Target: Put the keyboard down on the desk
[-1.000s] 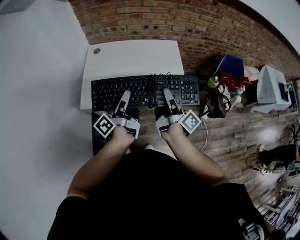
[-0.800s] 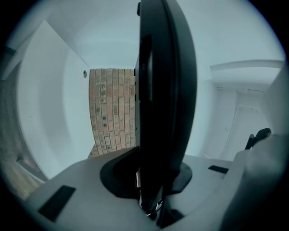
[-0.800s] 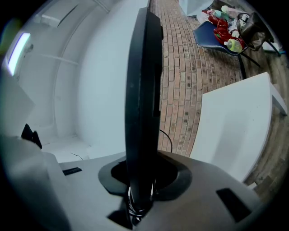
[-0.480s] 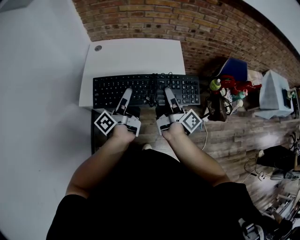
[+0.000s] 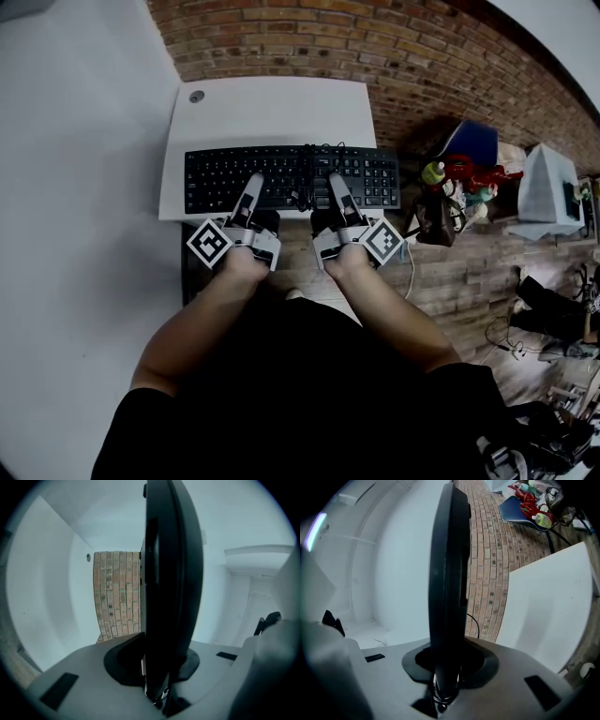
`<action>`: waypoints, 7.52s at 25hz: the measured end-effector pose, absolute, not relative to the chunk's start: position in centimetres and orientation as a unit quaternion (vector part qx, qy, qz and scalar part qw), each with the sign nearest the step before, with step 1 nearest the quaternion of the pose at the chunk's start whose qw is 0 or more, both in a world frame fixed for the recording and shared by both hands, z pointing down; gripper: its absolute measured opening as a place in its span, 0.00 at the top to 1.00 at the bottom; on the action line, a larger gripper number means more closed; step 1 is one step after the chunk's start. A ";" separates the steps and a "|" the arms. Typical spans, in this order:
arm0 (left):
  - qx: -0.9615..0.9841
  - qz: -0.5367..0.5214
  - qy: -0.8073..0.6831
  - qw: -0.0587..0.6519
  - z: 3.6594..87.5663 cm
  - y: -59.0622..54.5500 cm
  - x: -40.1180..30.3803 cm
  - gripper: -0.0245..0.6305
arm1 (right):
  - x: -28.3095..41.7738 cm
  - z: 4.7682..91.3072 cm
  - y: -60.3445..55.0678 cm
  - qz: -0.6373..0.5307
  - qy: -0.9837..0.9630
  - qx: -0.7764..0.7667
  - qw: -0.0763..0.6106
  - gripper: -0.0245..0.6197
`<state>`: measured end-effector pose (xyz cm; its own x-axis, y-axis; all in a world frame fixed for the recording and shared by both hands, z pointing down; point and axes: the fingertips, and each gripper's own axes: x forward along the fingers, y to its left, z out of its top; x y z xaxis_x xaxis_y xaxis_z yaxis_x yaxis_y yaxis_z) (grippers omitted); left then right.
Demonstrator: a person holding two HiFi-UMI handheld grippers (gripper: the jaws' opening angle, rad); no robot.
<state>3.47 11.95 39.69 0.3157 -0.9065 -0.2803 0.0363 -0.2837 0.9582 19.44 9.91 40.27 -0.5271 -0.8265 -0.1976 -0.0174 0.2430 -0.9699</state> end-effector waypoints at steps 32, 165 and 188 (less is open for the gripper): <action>0.630 -0.456 -0.323 0.540 43.5 -2.7 -8.2 0.84 | 7.8 43.9 -3.7 -0.540 0.664 -0.346 0.384 0.80; 0.516 -0.329 -0.418 0.672 70.6 -17.6 -9.7 0.84 | 6.2 71.5 -18.8 -0.703 0.530 -0.406 0.246 0.80; 0.497 -0.326 -0.419 0.686 73.0 -18.1 -10.3 0.84 | 5.5 73.2 -19.4 -0.713 0.524 -0.409 0.223 0.80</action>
<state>-10.33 -18.05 72.99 0.4356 -0.8644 0.2511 0.0313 0.2933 0.9555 5.47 -19.40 73.15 -0.5662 -0.7469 0.3487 -0.1097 -0.3510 -0.9299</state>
